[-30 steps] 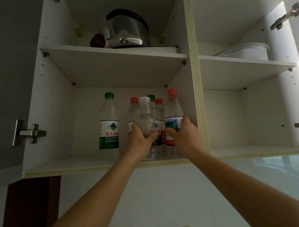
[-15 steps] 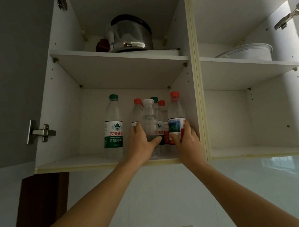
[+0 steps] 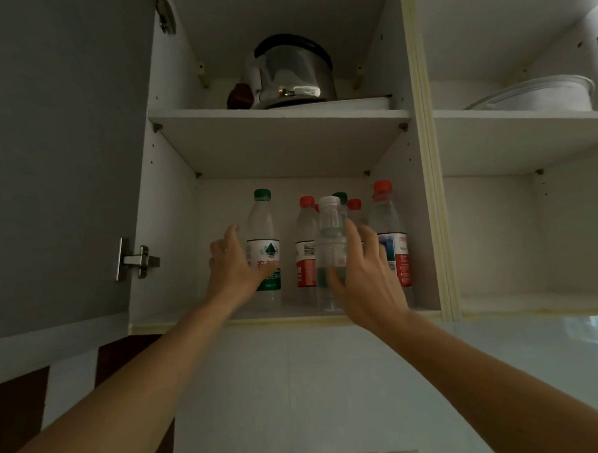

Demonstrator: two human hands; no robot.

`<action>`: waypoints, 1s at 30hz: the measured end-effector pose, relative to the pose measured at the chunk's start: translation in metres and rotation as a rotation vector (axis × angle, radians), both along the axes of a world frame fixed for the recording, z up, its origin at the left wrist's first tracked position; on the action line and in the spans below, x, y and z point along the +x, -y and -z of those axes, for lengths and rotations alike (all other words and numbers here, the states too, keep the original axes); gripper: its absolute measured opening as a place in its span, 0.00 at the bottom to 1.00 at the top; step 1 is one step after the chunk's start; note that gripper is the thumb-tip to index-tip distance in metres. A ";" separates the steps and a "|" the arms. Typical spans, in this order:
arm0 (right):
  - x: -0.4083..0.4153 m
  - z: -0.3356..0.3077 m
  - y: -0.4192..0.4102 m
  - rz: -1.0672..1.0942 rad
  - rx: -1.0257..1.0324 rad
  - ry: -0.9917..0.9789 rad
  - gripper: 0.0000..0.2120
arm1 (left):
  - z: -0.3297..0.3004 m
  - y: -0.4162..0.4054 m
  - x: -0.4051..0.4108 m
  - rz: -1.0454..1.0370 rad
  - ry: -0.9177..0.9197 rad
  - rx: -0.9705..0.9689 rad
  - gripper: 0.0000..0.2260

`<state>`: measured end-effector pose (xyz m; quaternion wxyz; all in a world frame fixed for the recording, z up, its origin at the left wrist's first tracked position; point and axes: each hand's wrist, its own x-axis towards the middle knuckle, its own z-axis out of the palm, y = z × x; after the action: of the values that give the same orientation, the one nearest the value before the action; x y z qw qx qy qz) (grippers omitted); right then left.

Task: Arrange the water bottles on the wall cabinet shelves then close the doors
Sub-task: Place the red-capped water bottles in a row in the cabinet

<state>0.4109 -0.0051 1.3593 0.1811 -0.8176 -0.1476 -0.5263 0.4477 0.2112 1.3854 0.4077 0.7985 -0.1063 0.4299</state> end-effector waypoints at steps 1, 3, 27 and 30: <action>0.002 -0.003 -0.006 -0.021 0.075 -0.068 0.40 | 0.002 -0.001 0.004 0.039 -0.022 0.001 0.50; 0.005 -0.008 -0.014 -0.044 0.188 -0.183 0.42 | 0.008 -0.002 0.010 0.091 -0.010 0.059 0.53; 0.051 -0.025 -0.085 -0.439 0.135 -0.415 0.45 | -0.009 -0.077 0.055 0.052 -0.213 0.270 0.58; 0.069 -0.033 -0.103 -0.457 0.122 -0.508 0.47 | -0.011 -0.075 0.062 0.039 -0.231 0.250 0.58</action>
<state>0.4796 0.0979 1.3925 0.3736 -0.8560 -0.2453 -0.2599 0.5100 0.2866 1.3967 0.3232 0.8849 -0.1268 0.3105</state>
